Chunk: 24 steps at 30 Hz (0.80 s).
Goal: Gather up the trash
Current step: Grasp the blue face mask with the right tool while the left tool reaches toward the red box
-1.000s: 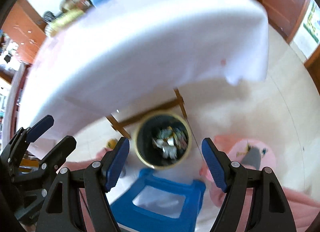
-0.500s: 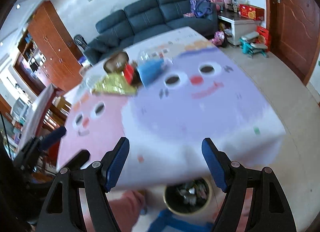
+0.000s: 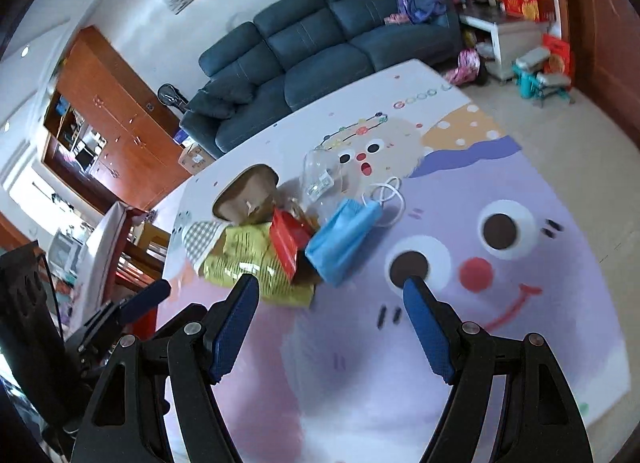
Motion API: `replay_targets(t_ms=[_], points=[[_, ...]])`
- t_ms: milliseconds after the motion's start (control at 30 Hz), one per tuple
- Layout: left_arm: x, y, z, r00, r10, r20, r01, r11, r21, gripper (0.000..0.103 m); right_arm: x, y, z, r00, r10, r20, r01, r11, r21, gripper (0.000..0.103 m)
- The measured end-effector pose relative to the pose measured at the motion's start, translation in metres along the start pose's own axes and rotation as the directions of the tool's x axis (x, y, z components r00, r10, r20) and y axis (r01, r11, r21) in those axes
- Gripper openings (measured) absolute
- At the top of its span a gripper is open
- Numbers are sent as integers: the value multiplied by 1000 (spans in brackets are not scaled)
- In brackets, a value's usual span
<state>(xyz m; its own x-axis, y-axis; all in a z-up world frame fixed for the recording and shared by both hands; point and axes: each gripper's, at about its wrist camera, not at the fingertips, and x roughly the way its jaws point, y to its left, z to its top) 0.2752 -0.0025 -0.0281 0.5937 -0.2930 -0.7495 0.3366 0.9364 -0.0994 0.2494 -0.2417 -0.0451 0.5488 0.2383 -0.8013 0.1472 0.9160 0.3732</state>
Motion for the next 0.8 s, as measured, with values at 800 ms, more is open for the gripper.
replay_targets(t_ms=[800], points=[[130, 53, 36, 978, -90, -187, 42, 968, -249, 67, 152, -49, 12, 981, 51, -189, -19, 986, 167, 36]])
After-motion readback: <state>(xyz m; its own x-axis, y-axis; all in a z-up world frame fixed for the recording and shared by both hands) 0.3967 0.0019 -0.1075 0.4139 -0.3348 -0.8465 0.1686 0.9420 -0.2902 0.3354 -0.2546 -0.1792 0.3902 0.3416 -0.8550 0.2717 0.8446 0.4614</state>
